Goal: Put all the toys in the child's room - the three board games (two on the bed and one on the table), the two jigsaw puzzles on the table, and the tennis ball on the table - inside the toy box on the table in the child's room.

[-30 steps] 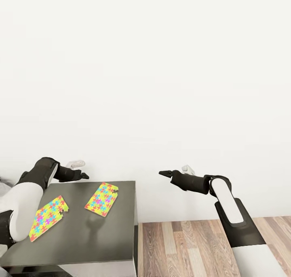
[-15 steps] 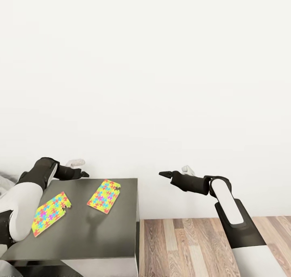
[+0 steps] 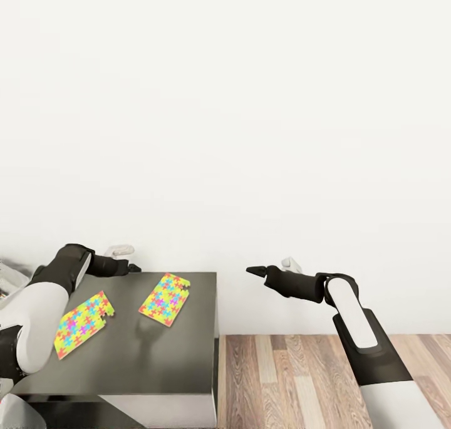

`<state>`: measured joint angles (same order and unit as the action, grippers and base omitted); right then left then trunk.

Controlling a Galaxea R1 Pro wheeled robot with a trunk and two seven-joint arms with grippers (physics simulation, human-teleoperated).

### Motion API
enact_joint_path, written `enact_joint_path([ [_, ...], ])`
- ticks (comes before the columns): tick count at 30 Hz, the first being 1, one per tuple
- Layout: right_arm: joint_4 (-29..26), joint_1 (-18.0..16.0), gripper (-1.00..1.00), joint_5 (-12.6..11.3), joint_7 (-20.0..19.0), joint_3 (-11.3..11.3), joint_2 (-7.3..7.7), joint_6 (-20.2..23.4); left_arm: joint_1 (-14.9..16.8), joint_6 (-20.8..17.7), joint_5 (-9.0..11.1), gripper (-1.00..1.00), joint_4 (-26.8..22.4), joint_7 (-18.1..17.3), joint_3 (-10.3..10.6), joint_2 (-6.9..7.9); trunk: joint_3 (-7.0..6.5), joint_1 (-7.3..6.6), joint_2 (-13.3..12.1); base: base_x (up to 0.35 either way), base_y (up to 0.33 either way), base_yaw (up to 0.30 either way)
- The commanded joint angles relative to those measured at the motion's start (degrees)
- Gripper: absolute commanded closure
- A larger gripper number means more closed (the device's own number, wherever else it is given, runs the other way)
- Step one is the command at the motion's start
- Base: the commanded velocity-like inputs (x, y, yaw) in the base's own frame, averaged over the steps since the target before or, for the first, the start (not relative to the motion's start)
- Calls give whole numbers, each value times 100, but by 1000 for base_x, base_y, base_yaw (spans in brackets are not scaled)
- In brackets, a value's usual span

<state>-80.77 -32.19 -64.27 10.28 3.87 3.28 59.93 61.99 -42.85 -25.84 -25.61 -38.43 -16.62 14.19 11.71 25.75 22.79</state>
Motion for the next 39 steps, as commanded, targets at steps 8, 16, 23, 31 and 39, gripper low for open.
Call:
enact_joint_path([
  [8,-8,19,-100,-52,61,8,10,7,7,27,-64,-100,-10,-66,-35,-133,86,3,13,49,-49,67],
  [16,-3,16,-100,-51,61,8,182,7,6,32,-70,-100,-21,-87,-34,-255,159,3,13,54,-53,67],
  [23,-17,9,-100,-56,58,1,281,7,6,38,-71,-100,-23,-95,-38,-266,223,3,13,6,-5,66],
  [31,-32,11,-100,-66,61,9,295,7,6,28,-64,-100,-16,-106,-37,-247,297,3,13,1,-1,66],
  [39,-30,9,-100,-60,61,3,303,7,6,4,-72,-100,-14,-508,-35,-260,370,3,13,7,0,66],
])
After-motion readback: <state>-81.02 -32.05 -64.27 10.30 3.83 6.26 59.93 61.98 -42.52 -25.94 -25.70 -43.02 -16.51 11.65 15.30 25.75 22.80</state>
